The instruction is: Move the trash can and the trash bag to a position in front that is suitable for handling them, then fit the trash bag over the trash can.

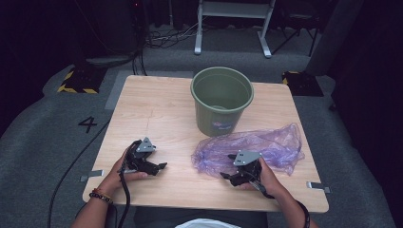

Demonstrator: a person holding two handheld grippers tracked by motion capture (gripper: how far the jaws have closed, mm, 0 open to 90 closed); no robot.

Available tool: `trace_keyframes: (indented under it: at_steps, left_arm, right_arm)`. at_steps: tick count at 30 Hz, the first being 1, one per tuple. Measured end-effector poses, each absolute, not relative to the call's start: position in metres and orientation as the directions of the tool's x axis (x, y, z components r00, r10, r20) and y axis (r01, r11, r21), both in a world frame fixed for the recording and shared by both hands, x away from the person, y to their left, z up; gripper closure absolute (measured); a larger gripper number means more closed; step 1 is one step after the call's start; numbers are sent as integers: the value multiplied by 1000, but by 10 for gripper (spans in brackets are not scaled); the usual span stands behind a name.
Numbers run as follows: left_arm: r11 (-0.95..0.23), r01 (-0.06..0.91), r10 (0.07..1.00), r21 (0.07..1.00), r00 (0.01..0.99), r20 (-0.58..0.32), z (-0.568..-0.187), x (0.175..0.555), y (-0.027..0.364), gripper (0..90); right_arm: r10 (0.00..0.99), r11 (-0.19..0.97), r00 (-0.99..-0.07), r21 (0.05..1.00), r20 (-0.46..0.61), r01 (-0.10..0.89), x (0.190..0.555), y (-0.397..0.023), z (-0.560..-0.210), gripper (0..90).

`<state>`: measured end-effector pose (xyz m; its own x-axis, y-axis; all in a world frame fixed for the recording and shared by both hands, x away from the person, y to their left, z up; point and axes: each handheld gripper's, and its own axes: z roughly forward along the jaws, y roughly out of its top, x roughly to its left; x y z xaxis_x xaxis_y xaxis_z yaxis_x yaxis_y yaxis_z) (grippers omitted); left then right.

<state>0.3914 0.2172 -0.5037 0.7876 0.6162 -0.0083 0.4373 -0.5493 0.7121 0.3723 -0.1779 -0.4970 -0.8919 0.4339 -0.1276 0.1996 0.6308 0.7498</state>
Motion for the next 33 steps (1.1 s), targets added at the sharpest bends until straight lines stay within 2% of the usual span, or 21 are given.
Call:
trace_keyframes:
  at_steps: [1,2,3,6,12,17,33]
  left_arm:
    - [-549,438,616,712,787,-9,-504,391,217,148]
    - [-550,437,616,712,788,-8,-504,391,217,148]
    - [-550,437,616,712,788,-8,-504,391,217,148]
    - [-549,437,616,712,787,-8,-504,391,217,148]
    - [-550,437,616,712,788,-8,-504,391,217,148]
    - [-549,438,617,712,787,-9,-504,391,217,148]
    - [-550,432,608,715,793,-12,-502,392,209,161]
  right_arm:
    - [445,628,-887,750,-125,210,374,-178,-498,311]
    - [467,613,-878,755,-107,234,378,-179,-501,379]
    - [467,613,-878,755,-107,234,378,-179,-501,379]
    - [498,589,-864,760,-74,274,383,-184,-501,554]
    - [520,569,-853,764,-47,305,390,-188,-501,839]
    - [545,557,-837,771,-58,309,391,-192,-501,899]
    - [644,421,-761,868,-83,262,388,-219,-465,900]
